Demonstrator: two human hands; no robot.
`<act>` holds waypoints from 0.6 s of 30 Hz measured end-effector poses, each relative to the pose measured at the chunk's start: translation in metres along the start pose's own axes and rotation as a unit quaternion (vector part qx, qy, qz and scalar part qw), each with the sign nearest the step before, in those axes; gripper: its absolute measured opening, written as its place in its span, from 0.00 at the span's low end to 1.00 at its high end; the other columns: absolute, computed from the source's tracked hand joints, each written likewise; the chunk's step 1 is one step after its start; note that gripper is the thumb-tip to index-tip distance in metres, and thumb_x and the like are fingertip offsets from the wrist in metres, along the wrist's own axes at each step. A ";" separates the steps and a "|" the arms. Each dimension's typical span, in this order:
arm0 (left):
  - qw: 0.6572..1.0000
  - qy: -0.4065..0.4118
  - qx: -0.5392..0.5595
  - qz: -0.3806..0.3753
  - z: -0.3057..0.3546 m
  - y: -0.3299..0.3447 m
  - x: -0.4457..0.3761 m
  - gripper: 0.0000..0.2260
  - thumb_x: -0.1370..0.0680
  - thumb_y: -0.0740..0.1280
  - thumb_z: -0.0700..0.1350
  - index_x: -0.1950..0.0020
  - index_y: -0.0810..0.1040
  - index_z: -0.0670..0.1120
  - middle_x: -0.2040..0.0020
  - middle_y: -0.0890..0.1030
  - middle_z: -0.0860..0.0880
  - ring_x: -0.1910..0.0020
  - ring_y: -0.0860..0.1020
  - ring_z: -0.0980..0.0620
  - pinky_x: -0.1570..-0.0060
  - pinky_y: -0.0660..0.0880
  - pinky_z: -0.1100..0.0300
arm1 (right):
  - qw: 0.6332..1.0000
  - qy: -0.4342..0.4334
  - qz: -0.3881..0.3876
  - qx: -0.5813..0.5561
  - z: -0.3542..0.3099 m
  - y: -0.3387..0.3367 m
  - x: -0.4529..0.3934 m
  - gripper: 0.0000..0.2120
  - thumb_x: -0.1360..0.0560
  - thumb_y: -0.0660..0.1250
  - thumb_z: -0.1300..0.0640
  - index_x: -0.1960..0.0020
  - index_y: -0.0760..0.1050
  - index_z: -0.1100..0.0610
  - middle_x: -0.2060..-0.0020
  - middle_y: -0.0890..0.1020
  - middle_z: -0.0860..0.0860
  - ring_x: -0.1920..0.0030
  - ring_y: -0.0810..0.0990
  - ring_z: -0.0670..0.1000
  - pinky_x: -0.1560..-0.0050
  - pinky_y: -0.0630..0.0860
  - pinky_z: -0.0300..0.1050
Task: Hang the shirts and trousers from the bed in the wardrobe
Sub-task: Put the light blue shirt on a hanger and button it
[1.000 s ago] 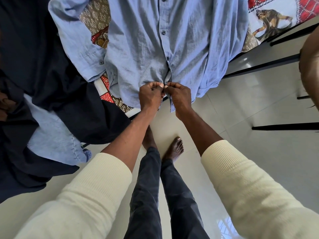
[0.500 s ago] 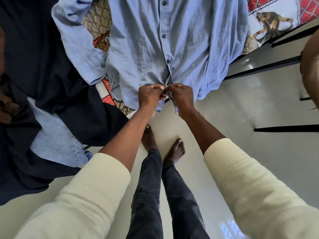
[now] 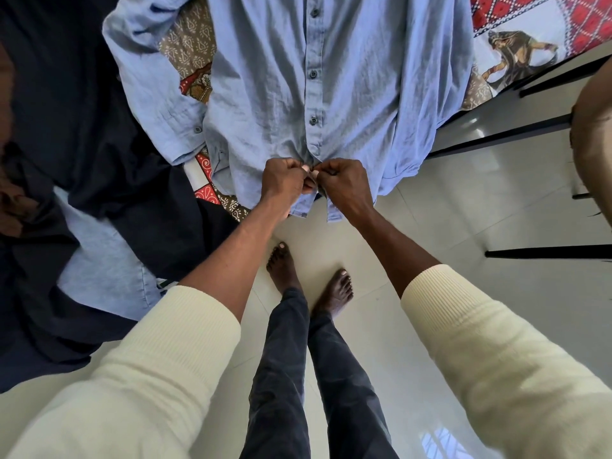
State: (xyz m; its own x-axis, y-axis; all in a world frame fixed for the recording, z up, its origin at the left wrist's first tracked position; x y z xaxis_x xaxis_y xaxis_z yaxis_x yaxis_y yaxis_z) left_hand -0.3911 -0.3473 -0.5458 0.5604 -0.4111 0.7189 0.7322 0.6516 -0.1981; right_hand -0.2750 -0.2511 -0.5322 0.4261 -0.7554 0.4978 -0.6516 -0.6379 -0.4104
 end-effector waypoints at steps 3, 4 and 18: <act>0.995 0.056 -0.088 0.012 0.009 0.000 0.001 0.11 0.22 0.66 0.35 0.65 0.77 0.42 0.69 0.81 0.44 0.73 0.80 0.52 0.66 0.80 0.55 | 1.000 -0.004 -0.012 0.015 -0.001 -0.001 -0.003 0.07 0.28 0.73 0.57 0.58 0.85 0.61 0.67 0.84 0.57 0.64 0.82 0.58 0.59 0.80 0.54; 0.990 0.077 -0.114 0.017 0.012 0.000 0.002 0.11 0.22 0.66 0.35 0.64 0.77 0.43 0.67 0.82 0.44 0.71 0.81 0.51 0.64 0.82 0.53 | 0.999 -0.009 -0.014 0.028 -0.004 -0.001 -0.003 0.09 0.29 0.73 0.56 0.60 0.84 0.63 0.68 0.83 0.59 0.64 0.82 0.60 0.60 0.80 0.55; 0.997 -0.023 0.060 -0.032 -0.011 0.014 0.009 0.07 0.22 0.69 0.38 0.54 0.79 0.34 0.66 0.83 0.40 0.67 0.83 0.45 0.64 0.82 0.55 | 0.995 0.064 0.011 -0.080 0.014 0.004 0.003 0.07 0.28 0.68 0.58 0.63 0.81 0.52 0.68 0.83 0.50 0.65 0.82 0.51 0.60 0.82 0.52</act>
State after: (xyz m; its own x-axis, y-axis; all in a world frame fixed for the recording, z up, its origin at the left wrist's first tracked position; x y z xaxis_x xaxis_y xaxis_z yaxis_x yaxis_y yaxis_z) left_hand -0.3720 -0.3489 -0.5497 0.4945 -0.4263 0.7574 0.7127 0.6977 -0.0726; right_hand -0.2677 -0.2576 -0.5430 0.3342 -0.7375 0.5869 -0.7563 -0.5814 -0.3000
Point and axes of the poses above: each hand's wrist, its own x-axis away from the middle knuckle, its own y-axis out of the palm, z = x × y, the point moved 9 cm from there along -x, towards the middle knuckle
